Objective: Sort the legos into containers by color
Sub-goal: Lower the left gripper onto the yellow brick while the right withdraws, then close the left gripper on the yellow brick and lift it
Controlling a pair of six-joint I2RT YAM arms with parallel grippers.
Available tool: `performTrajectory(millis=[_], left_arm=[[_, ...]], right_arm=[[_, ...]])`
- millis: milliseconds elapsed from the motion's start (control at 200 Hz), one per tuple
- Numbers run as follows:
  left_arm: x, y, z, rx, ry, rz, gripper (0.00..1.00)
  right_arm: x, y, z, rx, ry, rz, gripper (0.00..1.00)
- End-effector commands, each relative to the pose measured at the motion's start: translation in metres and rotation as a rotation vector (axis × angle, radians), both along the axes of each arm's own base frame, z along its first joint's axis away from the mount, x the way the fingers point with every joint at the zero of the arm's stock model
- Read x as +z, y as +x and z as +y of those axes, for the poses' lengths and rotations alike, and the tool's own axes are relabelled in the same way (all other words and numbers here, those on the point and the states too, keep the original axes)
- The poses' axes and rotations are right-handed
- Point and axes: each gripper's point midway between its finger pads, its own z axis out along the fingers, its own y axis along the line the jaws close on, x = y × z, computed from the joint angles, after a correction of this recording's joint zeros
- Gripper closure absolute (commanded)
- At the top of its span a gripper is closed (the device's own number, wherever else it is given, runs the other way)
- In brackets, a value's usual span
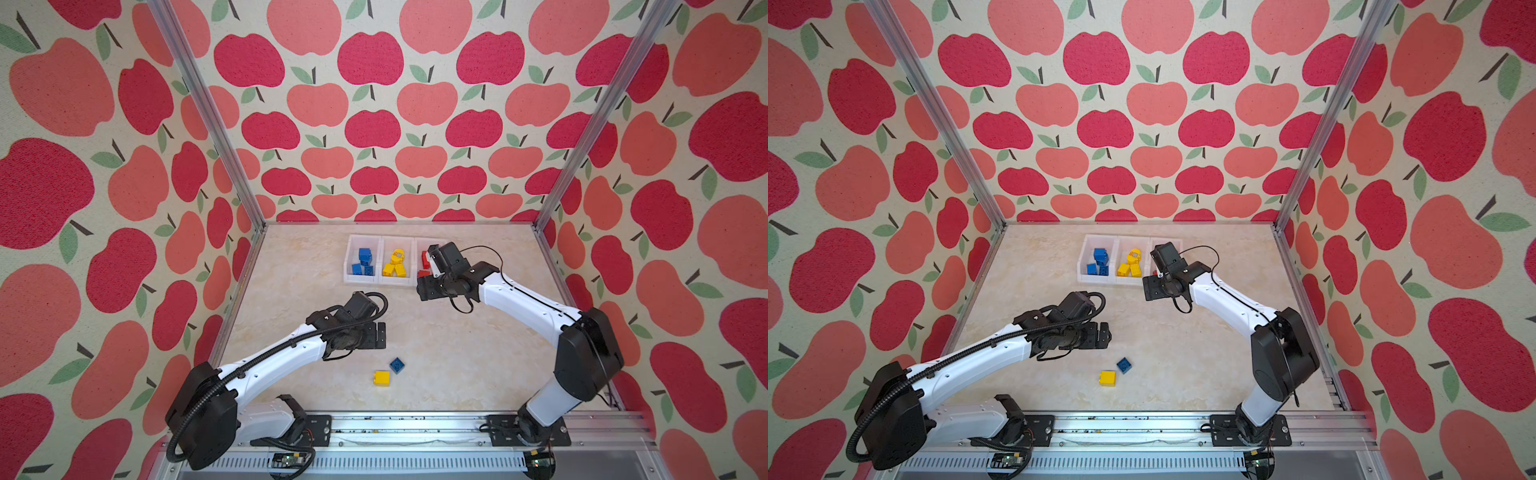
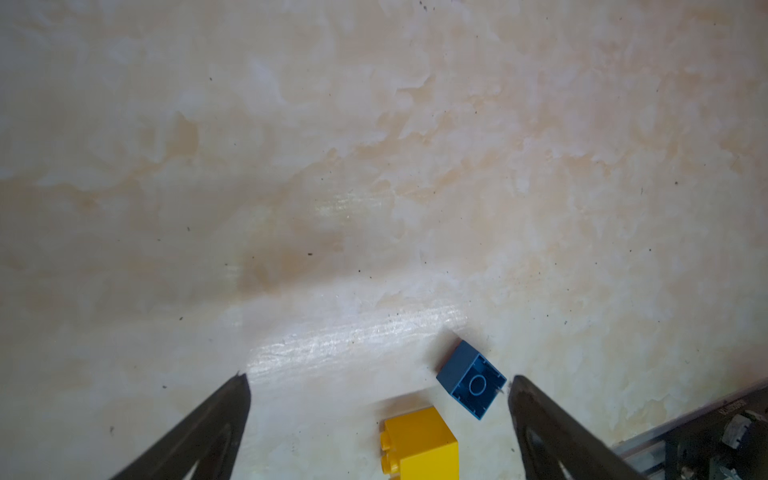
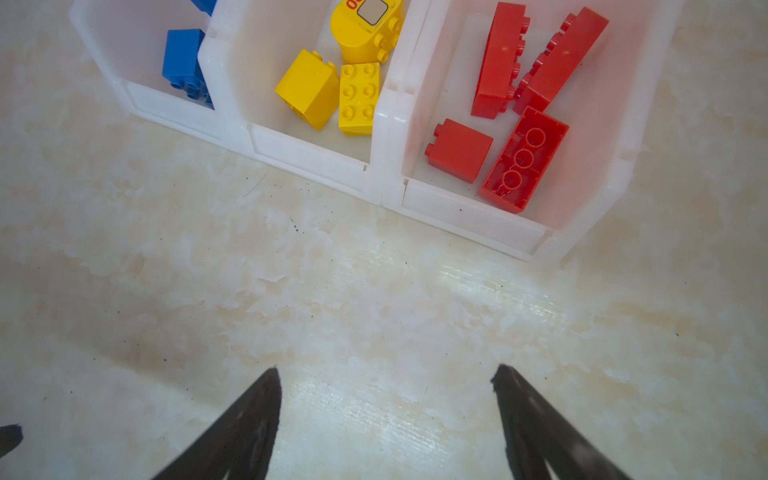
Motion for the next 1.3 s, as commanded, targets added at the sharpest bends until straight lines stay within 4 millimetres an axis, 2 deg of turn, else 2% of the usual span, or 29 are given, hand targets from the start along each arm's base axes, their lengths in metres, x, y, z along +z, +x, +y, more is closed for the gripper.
performTrajectory(millis=[0, 210, 470, 735, 1296], left_arm=[[-0.008, -0.021, 0.005, 0.021, 0.084, 0.074, 0.0], [-0.025, -0.046, -0.004, 0.017, 0.158, 0.143, 0.02], [-0.035, -0.057, -0.015, 0.014, 0.208, 0.19, 0.09], [-0.046, -0.069, -0.021, -0.013, 0.257, 0.241, 0.2], [-0.065, -0.078, -0.035, -0.073, 0.271, 0.327, 0.37]], right_arm=[[0.006, -0.019, -0.008, -0.021, 0.028, 0.016, 0.17], [0.006, -0.042, -0.022, -0.033, 0.04, 0.029, 0.16], [0.003, -0.056, -0.034, -0.043, 0.038, 0.034, 0.16], [0.005, -0.058, -0.036, -0.045, 0.041, 0.027, 0.15], [0.001, -0.057, -0.042, -0.063, 0.041, 0.025, 0.14]])
